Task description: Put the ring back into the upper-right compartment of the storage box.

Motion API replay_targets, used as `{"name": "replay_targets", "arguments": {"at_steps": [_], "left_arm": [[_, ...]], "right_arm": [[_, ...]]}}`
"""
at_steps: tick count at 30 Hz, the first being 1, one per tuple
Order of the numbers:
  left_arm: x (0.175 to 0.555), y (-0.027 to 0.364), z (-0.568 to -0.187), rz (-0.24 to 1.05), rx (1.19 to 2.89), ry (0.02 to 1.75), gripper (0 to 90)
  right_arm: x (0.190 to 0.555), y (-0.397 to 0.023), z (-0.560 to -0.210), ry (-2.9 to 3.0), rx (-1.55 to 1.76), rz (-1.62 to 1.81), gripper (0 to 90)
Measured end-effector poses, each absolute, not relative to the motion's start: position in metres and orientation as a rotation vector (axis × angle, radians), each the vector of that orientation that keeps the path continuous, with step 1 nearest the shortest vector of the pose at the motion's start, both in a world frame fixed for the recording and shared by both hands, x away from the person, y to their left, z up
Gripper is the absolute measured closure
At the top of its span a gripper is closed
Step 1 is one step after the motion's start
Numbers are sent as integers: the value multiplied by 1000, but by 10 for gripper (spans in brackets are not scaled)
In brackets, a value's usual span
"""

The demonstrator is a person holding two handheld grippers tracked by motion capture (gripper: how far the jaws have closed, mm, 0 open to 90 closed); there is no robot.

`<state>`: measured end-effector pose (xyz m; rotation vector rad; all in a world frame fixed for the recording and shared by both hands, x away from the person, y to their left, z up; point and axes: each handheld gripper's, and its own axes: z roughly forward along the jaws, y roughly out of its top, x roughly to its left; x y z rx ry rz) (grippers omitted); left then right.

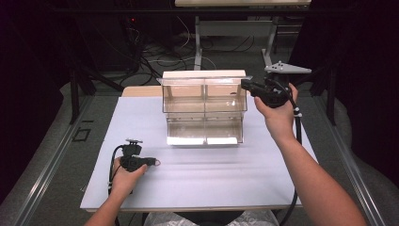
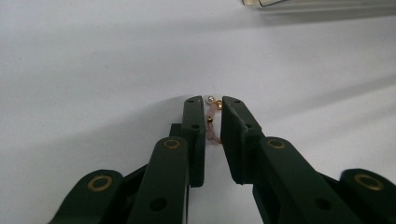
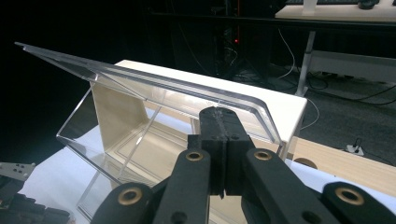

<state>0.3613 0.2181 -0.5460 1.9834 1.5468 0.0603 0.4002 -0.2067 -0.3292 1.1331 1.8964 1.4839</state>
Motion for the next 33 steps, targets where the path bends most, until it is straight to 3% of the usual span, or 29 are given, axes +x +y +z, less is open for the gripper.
{"name": "replay_targets", "arguments": {"at_steps": [13, 33], "left_arm": [[361, 213, -546, 112, 1984, 1580, 858], [362, 220, -545, 53, 1941, 1588, 869]], "right_arm": [[399, -206, -329, 1894, 1130, 1486, 900], [398, -206, -329, 1891, 1126, 1488, 900]]}}
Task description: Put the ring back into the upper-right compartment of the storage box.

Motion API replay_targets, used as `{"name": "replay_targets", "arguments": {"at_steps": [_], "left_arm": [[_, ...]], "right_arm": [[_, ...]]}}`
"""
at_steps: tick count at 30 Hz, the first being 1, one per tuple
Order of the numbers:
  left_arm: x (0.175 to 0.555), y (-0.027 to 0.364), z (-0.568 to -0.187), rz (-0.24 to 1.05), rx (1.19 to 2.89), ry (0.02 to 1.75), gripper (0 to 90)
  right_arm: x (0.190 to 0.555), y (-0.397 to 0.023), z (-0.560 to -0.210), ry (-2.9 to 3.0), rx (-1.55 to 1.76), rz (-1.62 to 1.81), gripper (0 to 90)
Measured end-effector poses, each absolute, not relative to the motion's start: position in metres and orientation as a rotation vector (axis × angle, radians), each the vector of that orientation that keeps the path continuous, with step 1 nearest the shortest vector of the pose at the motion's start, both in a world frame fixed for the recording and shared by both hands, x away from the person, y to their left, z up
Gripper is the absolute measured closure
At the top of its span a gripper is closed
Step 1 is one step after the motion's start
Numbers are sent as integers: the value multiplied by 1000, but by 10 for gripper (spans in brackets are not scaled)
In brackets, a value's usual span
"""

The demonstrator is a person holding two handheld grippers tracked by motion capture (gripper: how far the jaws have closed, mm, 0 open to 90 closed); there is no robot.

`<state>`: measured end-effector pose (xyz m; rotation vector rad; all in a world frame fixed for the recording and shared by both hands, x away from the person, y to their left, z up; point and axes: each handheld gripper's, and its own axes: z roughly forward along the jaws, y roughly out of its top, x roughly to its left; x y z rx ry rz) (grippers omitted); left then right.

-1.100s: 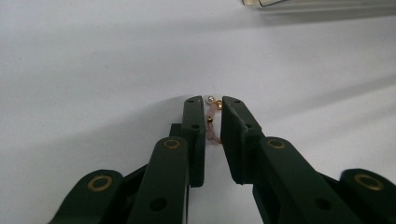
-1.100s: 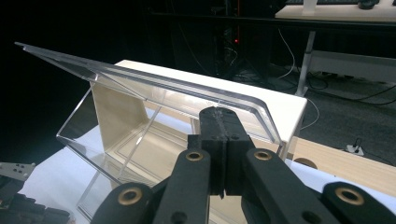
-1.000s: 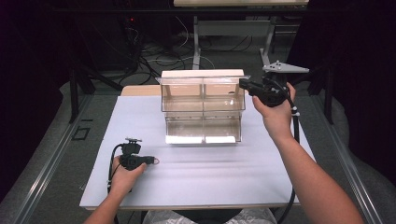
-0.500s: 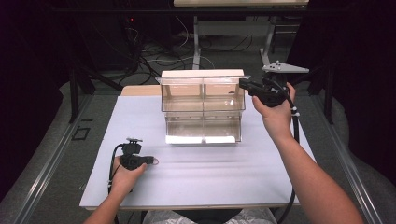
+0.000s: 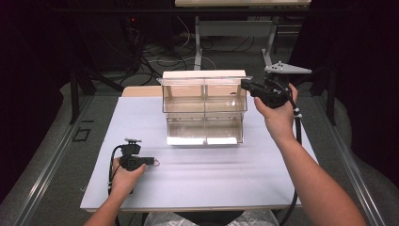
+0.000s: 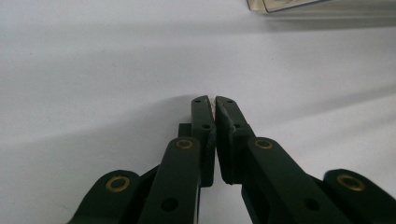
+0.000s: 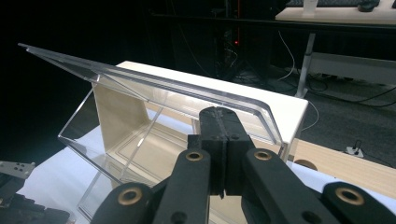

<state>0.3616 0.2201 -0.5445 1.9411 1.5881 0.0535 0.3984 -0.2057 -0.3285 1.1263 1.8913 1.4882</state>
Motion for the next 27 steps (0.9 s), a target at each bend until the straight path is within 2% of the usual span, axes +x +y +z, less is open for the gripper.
{"name": "replay_targets", "arguments": {"at_steps": [15, 27], "left_arm": [[359, 225, -537, 40, 1887, 1573, 876], [360, 231, -538, -24, 1829, 1572, 877]], "right_arm": [[398, -205, -328, 1885, 1120, 1493, 900], [397, -205, -327, 1888, 1121, 1490, 900]]}}
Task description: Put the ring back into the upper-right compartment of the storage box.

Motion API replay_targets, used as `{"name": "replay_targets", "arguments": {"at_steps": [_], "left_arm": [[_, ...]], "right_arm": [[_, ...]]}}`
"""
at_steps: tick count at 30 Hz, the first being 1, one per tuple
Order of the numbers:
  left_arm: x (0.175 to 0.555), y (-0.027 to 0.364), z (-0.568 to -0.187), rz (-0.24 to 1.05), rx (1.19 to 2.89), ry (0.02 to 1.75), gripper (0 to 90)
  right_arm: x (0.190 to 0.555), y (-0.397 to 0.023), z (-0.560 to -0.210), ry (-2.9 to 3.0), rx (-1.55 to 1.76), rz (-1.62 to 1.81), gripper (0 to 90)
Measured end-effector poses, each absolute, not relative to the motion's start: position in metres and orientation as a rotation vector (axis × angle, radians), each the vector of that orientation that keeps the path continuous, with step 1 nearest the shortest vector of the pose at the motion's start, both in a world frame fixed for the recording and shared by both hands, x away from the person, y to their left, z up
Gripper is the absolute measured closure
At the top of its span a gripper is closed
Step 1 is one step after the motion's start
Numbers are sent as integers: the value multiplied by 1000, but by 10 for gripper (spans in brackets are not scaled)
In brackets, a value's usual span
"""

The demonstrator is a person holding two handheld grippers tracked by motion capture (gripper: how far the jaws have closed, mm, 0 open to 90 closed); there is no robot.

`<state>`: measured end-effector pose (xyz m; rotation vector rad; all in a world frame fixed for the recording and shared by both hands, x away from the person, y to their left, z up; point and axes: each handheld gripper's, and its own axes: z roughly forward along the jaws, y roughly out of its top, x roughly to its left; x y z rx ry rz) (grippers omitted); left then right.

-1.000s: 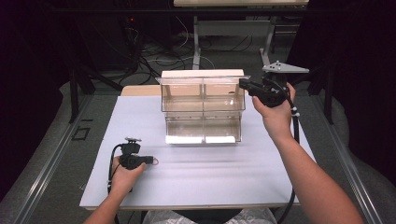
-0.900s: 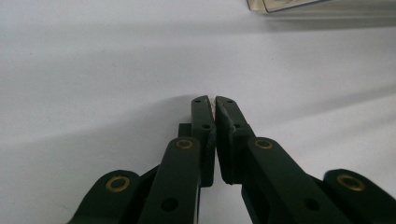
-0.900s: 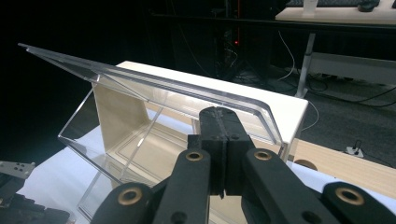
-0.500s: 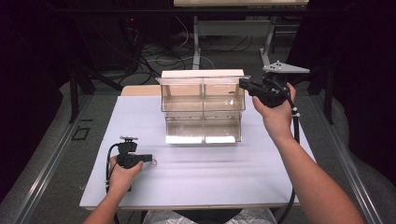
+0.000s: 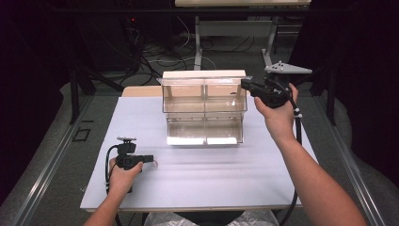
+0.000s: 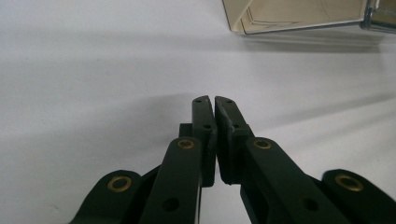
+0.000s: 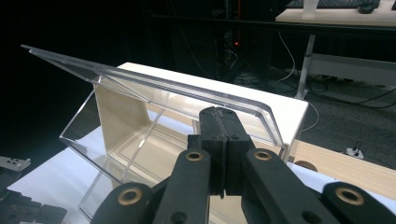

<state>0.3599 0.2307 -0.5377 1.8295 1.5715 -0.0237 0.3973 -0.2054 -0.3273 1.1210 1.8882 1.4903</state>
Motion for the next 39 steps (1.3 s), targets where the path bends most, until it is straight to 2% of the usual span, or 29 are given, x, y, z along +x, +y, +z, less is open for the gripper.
{"name": "replay_targets", "arguments": {"at_steps": [20, 39], "left_arm": [[356, 231, -525, -32, 1782, 1511, 877], [348, 216, -501, -13, 1760, 1412, 877]], "right_arm": [[397, -205, -327, 1889, 1119, 1490, 900], [397, -205, -326, 1889, 1113, 1488, 900]]}}
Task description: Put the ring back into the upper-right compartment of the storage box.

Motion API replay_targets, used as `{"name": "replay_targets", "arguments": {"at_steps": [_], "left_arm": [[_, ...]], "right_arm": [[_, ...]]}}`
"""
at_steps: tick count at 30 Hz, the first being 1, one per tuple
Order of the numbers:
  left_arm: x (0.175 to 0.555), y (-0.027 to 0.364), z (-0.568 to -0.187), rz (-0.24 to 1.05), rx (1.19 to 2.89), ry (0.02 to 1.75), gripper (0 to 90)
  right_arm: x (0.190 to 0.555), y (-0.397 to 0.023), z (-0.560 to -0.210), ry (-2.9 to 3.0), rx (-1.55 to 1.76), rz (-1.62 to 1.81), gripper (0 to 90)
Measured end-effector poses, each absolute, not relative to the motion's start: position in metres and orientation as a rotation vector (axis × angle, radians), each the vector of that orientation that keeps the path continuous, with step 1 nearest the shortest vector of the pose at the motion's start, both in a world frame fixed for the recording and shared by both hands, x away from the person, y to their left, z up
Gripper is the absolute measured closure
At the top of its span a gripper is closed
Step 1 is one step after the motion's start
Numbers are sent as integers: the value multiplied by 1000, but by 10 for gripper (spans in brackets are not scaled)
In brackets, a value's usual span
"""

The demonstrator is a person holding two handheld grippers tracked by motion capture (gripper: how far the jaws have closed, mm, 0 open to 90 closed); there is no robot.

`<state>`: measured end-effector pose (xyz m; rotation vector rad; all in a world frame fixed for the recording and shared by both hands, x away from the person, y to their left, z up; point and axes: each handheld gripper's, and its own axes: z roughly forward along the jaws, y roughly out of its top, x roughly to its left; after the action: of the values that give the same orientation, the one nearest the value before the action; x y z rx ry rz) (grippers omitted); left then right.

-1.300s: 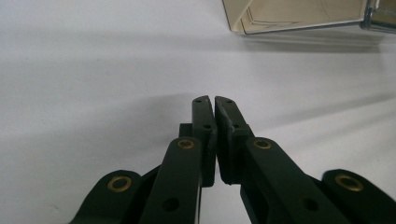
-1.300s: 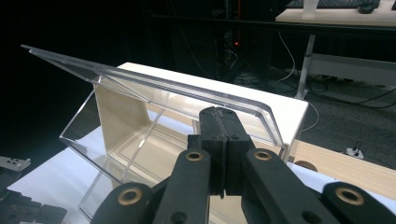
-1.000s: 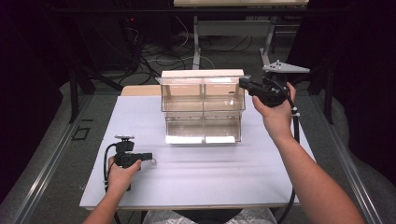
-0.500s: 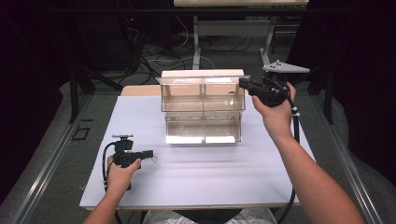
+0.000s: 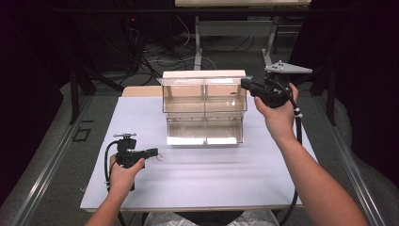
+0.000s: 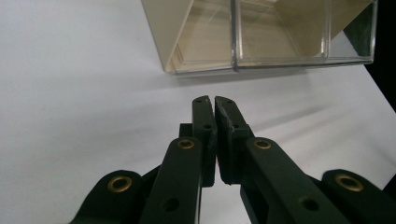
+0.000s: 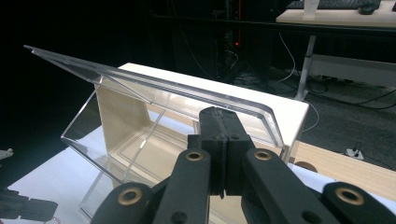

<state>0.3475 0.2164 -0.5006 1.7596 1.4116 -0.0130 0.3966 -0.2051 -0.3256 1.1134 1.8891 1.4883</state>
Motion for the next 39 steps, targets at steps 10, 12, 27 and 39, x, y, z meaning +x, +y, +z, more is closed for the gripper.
{"name": "replay_targets", "arguments": {"at_steps": [10, 12, 27, 39], "left_arm": [[347, 209, -486, 12, 1741, 1355, 877], [347, 208, -483, 15, 1742, 1356, 878], [352, 193, -455, 68, 1762, 1293, 877], [354, 184, -434, 73, 1767, 1257, 877]], "right_arm": [[396, -204, -325, 1892, 1110, 1485, 900], [396, -204, -325, 1893, 1109, 1485, 900], [396, -204, -324, 1893, 1109, 1485, 900], [397, -204, -324, 1889, 1111, 1483, 900]]}}
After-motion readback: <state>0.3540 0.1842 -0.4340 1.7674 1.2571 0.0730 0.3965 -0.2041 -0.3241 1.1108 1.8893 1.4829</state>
